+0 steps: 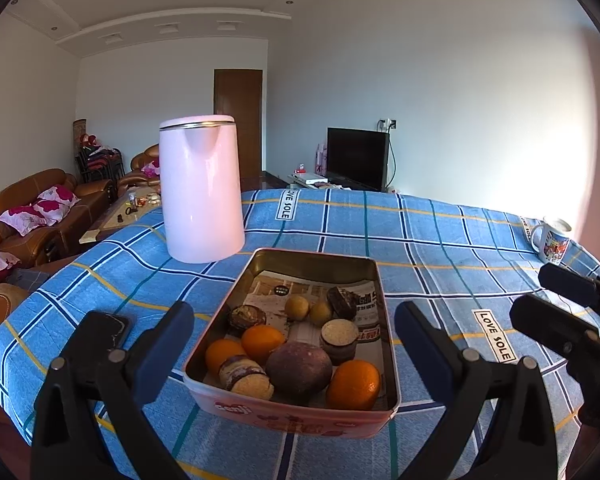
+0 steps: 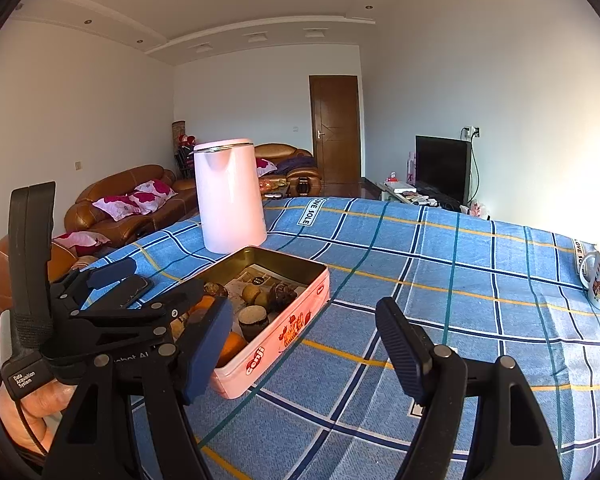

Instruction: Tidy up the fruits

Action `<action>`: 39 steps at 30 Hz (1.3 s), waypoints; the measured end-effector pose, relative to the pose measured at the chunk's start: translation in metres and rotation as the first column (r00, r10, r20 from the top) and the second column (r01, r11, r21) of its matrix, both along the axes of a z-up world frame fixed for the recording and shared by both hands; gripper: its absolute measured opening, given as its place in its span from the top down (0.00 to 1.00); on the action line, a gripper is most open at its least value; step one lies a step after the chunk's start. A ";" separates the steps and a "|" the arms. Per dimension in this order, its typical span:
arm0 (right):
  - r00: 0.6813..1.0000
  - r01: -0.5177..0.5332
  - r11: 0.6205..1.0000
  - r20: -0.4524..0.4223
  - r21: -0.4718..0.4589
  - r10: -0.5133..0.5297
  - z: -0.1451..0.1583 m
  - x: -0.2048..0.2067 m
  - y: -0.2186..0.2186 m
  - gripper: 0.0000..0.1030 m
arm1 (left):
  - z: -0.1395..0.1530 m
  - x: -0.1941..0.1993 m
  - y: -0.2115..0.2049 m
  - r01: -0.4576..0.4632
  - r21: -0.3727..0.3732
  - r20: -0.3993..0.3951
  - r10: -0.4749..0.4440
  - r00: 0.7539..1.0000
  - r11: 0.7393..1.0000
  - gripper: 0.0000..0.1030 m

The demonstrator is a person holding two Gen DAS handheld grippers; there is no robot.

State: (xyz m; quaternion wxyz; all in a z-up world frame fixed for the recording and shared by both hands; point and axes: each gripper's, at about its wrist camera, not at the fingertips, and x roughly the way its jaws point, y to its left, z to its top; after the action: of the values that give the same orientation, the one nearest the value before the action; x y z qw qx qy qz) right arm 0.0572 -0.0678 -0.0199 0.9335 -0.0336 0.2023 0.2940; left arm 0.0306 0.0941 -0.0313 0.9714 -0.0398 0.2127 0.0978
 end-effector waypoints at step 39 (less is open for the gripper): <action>0.990 0.107 0.994 0.096 -0.020 -0.105 0.002 -0.008 -0.022 0.27 | 0.006 -0.005 -0.016 0.008 0.033 0.013 -0.009 1.000 0.999 0.00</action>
State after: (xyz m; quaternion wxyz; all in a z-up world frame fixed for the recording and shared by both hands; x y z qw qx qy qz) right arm 0.0491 -0.0898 -0.0179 0.9559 -0.0484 0.1627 0.2395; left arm 0.0257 0.0780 -0.0252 0.9737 -0.0235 0.2051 0.0969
